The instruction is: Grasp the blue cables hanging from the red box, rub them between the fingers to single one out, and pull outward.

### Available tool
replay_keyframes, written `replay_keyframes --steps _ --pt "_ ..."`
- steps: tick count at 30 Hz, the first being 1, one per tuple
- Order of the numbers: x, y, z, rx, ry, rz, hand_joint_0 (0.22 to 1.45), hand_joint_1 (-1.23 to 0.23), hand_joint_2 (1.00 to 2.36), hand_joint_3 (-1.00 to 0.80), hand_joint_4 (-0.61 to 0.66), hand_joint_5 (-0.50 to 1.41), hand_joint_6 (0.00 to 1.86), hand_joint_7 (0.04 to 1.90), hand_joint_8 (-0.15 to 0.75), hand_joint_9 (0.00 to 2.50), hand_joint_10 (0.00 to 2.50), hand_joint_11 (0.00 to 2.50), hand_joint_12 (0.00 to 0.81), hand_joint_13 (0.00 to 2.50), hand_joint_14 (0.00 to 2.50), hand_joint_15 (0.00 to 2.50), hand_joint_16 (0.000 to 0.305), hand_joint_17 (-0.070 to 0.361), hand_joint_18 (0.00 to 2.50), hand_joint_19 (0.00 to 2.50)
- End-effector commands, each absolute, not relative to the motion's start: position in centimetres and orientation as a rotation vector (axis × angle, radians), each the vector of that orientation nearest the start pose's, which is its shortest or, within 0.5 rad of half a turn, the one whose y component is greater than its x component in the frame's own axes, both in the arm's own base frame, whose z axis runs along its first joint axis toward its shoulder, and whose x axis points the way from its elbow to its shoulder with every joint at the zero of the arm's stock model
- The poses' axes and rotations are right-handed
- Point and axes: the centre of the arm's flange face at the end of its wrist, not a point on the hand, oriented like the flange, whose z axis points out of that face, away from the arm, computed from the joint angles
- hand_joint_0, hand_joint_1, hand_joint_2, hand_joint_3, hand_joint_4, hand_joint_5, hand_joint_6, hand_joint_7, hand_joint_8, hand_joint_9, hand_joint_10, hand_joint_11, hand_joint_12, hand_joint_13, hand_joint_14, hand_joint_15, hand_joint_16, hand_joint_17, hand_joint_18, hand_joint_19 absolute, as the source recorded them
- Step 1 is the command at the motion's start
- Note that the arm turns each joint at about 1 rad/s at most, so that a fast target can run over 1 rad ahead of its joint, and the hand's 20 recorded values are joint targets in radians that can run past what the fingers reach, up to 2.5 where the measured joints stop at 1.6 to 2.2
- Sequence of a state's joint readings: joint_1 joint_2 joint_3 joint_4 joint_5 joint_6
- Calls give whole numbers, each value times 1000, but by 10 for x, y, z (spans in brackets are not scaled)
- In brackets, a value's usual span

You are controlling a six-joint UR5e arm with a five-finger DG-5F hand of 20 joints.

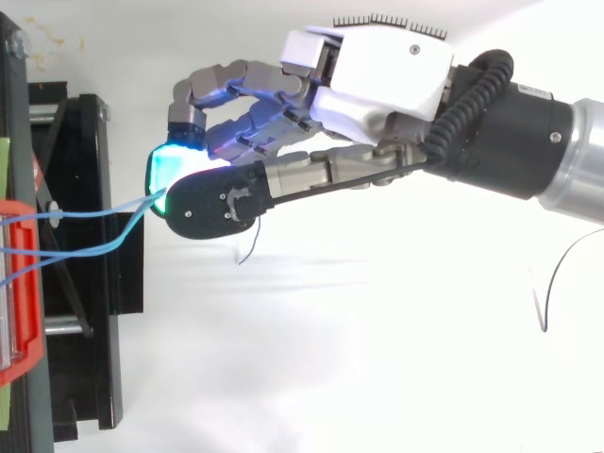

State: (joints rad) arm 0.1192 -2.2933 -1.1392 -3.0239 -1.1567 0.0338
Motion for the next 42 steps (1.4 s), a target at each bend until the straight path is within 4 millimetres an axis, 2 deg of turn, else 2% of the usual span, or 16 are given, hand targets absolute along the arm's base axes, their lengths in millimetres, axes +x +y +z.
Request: replay_keyframes --steps 1,8,11,15,16,21,29,35,42 --pt "744 -85 254 1445 1109 896 614 -616 1012 -322 287 -93 501 1218 253 840 9 407 335 765 13 357 44 99 623 524" --pt "745 -86 255 1446 1105 897 654 -732 1013 -175 286 -91 501 1236 260 842 8 399 346 779 12 351 47 106 657 501" --pt "744 -87 254 1448 1105 895 679 -780 1014 -128 249 -91 500 1277 252 821 10 393 341 767 12 344 46 103 649 499" --pt "740 -88 265 1450 1108 895 730 -810 1015 -89 178 -102 532 1237 233 790 9 397 324 748 13 350 43 97 628 512" --pt "737 -87 274 1451 1114 894 735 -815 1015 -88 171 -105 535 1235 233 786 9 394 325 746 12 350 43 96 626 512" --pt "731 -86 289 1454 1117 888 749 -849 1015 -144 165 -118 548 1207 223 746 8 386 320 724 13 349 42 94 619 490" --pt "731 -83 288 1456 1125 886 643 -897 1001 -493 199 -124 556 1190 225 742 9 392 321 726 13 349 42 94 636 479" --pt "731 -83 288 1456 1127 888 585 -816 1000 -500 234 -111 548 1208 237 780 11 404 329 747 13 351 43 96 639 496" --pt "730 -82 289 1456 1127 886 571 -596 1004 -453 241 -97 535 1239 250 835 9 401 331 770 13 357 44 98 643 523"
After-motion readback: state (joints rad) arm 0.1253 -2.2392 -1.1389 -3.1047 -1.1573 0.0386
